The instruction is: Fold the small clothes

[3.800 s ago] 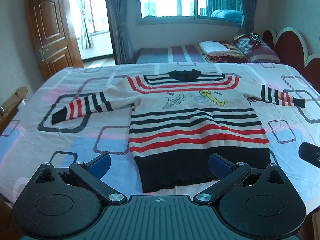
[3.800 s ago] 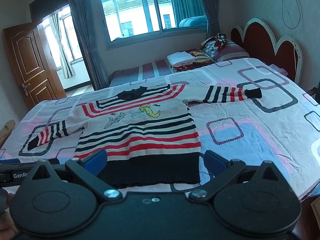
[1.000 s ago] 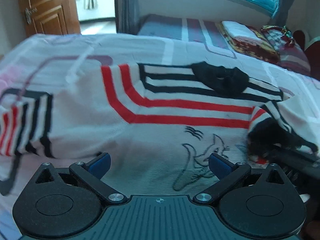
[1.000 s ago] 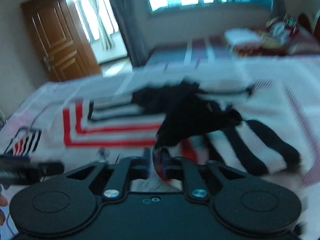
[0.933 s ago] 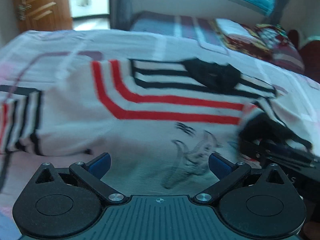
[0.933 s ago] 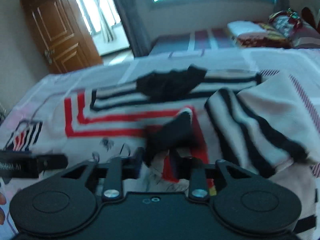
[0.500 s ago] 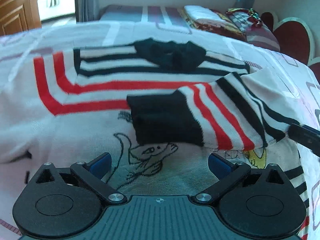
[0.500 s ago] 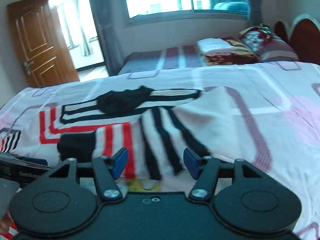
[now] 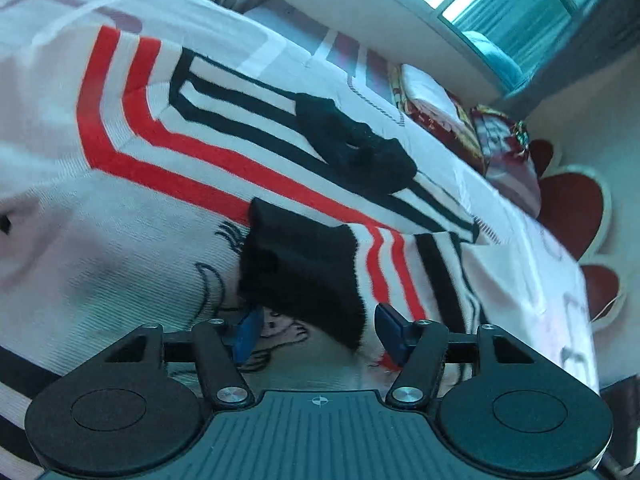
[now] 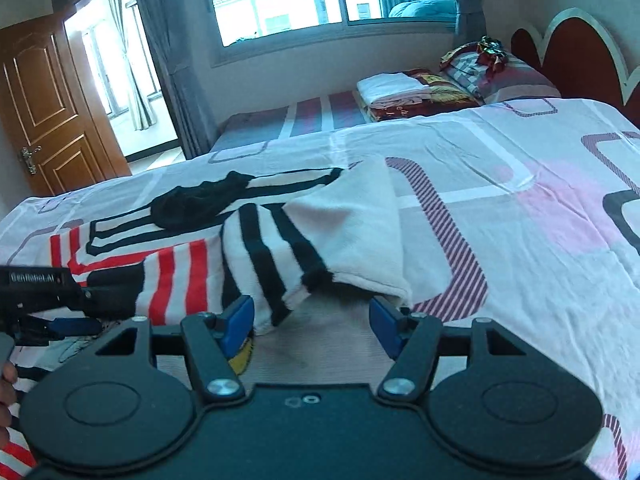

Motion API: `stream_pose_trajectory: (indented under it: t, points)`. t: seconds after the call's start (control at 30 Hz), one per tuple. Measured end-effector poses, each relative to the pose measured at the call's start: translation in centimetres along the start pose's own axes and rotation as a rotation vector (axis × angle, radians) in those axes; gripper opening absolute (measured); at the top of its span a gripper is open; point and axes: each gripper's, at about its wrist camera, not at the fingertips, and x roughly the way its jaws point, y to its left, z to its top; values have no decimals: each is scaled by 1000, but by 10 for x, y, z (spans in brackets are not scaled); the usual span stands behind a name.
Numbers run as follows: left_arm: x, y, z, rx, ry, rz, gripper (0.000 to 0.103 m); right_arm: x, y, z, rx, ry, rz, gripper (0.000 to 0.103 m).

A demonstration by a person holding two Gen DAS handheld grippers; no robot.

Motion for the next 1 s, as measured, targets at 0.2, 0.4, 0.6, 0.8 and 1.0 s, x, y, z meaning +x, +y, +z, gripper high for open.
stream_pose_trajectory:
  t: [0.2,0.4,0.6,0.8,1.0]
  points:
    - [21,9,-1,-164,-9,-149,36,4,-3,-1,-11,11,-12,63]
    - [32,1,-2,-112,-61,-135,36,10,-10,-4,-21,28,-86,74]
    - [-2,-3,16,-89,-216,-158,10,24,-20,-2,13,48,-93,66]
    - [-34,27,36,-92,-299,-96,10,34,-20,8,20,31,-99,63]
    - [-11,27,19,-89,-49,-129,19,40,-22,3,34,62,-88,62]
